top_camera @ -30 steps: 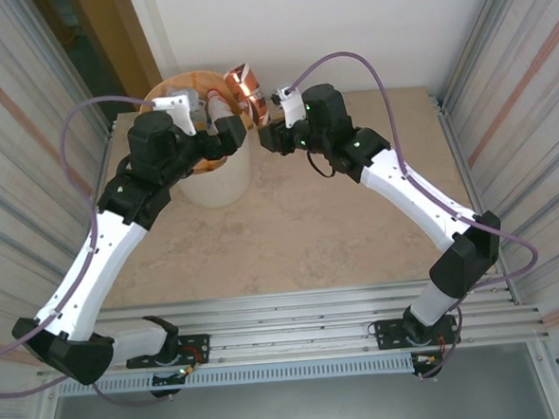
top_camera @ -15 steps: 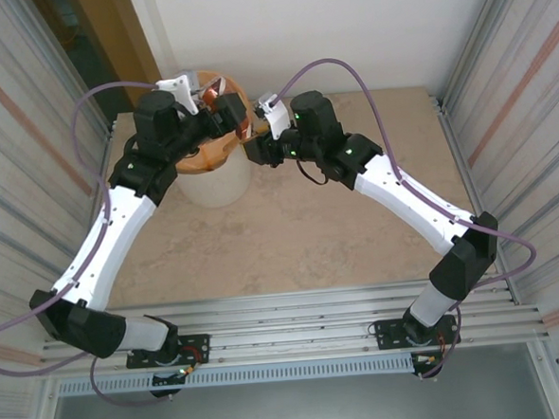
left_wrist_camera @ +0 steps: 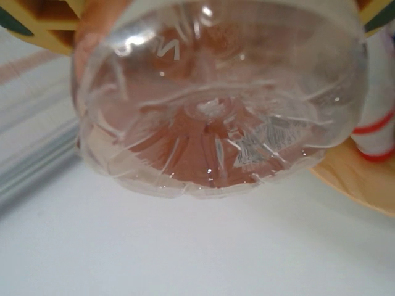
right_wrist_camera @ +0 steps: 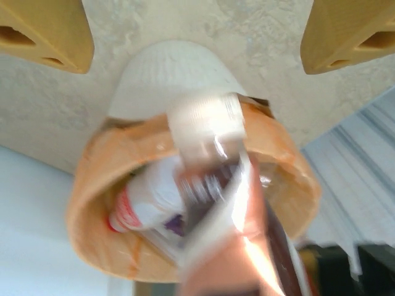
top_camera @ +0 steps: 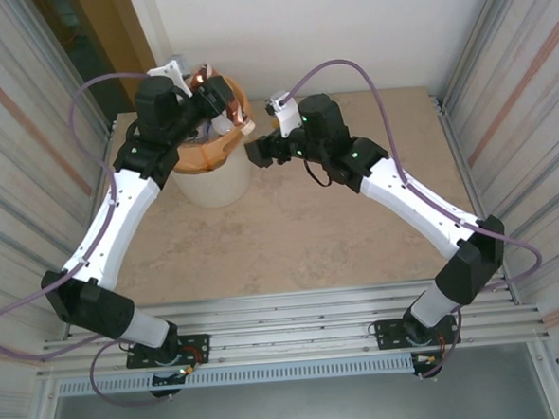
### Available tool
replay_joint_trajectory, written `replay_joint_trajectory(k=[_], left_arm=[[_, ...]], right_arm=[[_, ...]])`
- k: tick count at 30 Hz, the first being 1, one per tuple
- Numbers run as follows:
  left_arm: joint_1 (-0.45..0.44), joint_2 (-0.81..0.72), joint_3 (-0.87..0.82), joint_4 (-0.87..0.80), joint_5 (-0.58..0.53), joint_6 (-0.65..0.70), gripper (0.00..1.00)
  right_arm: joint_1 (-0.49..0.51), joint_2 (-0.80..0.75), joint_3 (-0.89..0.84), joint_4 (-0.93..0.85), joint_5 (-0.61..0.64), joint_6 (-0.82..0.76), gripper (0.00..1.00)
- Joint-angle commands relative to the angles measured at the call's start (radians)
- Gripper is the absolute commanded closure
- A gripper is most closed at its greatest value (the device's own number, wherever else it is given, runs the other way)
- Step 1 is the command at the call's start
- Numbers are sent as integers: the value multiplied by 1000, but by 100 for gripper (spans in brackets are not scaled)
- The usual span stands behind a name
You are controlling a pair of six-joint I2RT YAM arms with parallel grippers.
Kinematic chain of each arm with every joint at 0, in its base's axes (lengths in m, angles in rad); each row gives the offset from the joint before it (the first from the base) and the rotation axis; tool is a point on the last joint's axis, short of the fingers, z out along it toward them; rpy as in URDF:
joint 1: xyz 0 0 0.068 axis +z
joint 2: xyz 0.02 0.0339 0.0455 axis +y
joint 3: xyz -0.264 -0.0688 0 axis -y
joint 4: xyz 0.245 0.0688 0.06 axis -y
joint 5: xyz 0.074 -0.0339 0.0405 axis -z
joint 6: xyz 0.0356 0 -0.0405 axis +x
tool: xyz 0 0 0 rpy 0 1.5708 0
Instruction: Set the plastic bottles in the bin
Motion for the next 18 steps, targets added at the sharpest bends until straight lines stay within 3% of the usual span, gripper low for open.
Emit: replay_joint_trajectory(k=[1, 10, 18], left_arm=[[32, 33, 89, -1, -100, -23, 67], [69, 205, 294, -106, -210, -47, 64], [74, 366, 475, -198, -254, -32, 58]], right_arm=[[-47, -89, -54, 25, 78, 70, 8], [-104, -223, -208, -13, 128, 121, 5], [-125, -242, -268, 7, 107, 138, 6]])
